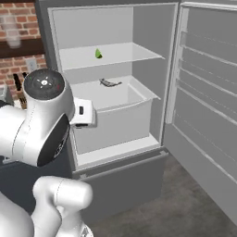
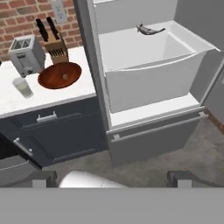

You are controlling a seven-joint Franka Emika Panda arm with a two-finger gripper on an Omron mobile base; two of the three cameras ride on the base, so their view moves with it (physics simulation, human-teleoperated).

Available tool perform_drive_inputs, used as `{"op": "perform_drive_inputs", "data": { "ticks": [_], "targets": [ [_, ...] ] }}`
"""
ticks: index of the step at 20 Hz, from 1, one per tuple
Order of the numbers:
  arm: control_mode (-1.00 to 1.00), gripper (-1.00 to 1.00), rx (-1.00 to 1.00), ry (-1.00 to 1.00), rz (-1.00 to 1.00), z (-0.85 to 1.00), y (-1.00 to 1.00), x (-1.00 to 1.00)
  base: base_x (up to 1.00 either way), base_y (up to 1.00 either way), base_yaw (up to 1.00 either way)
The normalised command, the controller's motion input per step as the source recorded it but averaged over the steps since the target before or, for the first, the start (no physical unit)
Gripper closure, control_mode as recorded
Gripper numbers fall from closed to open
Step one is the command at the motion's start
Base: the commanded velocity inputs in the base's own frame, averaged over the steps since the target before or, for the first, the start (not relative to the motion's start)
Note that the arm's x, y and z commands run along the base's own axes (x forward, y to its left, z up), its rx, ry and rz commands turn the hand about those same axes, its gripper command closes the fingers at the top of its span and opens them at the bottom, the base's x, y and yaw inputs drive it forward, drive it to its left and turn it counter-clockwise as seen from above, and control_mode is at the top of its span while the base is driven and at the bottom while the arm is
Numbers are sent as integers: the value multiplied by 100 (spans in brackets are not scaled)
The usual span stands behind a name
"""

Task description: Grab a lemon wedge from the fridge and one ice cube from the ice bowl, and put them in the glass of lemonade.

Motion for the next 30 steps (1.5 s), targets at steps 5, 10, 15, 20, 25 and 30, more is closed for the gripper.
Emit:
{"op": "perform_drive_inputs", "data": {
  "ticks": [5,10,15,20,25,30],
  "targets": [
    [100,-100,0,0,0,0,0,0,25,-96,53],
    [100,-100,0,0,0,0,0,0,26,-79,58],
    [100,-100,0,0,0,0,0,0,26,-18,33],
    [100,-100,0,0,0,0,0,0,44,-5,16],
    [100,-100,0,0,0,0,0,0,88,-23,1],
    [-100,-100,0,-1,0,0,-7,0,35,-21,0]
  ]
}}
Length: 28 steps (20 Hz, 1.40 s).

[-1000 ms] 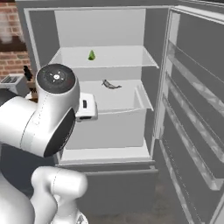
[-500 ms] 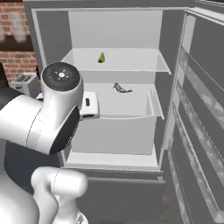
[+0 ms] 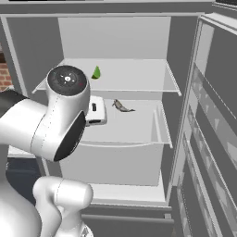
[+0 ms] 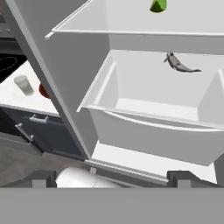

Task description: Grab a lemon wedge from the fridge and one ice cube from the ice bowl, and put them in the glass of lemonade.

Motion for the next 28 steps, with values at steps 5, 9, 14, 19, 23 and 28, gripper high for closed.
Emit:
{"op": "perform_drive_inputs", "data": {
  "ticks": [5,9,14,19,23,28],
  "targets": [
    [-100,-100,8,-24,1,31,-7,-14,0,0,0],
    [-100,-100,10,-28,1,58,3,-11,0,0,0],
    [-100,-100,8,-19,2,43,11,21,0,0,0],
    [-100,-100,1,1,-2,66,35,70,0,0,0],
    [-100,-100,-1,19,-9,62,36,81,0,0,0],
    [-100,-100,-7,48,-6,11,35,75,0,0,0]
  ]
}}
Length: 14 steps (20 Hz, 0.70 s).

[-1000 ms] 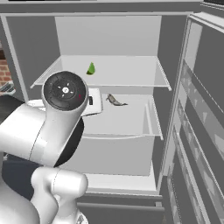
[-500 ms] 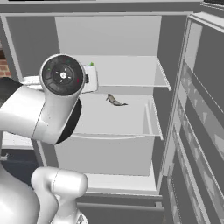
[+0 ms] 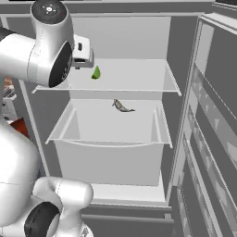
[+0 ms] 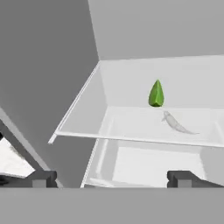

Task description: Grab a lemon wedge from the fridge and one ice cube from the ice bowl, and put them in the glass of lemonade.

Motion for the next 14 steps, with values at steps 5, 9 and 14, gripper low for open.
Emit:
{"op": "perform_drive_inputs", "data": {
  "ticks": [5,9,14],
  "targets": [
    [-100,-100,-1,24,0,-52,13,25,0,0,0],
    [-100,-100,0,1,0,-70,0,30,0,0,0],
    [-100,-100,0,0,0,-49,0,59,0,0,0]
  ]
}}
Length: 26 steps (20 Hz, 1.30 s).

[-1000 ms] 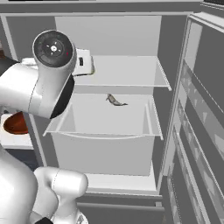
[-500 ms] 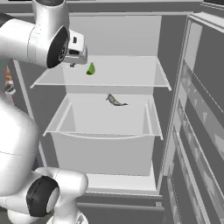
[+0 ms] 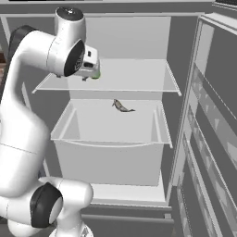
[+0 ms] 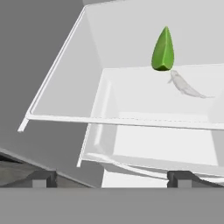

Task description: Grab a lemon wedge from the fridge and one ice cube from the ice bowl, and put them in the glass of lemonade.

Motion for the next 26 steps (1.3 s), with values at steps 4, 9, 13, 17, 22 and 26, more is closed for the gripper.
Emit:
{"op": "perform_drive_inputs", "data": {
  "ticks": [4,9,13,17,22,26],
  "targets": [
    [-100,-100,0,0,0,-40,0,73,0,0,0],
    [-100,-100,0,0,0,-32,0,86,0,0,0],
    [-100,-100,0,0,-4,-23,0,83,0,0,0],
    [-100,-100,0,0,-7,-5,0,72,0,0,0],
    [-100,-100,0,0,-8,6,-1,49,0,0,0],
    [-100,-100,0,0,-3,0,-5,26,0,0,0]
  ]
}}
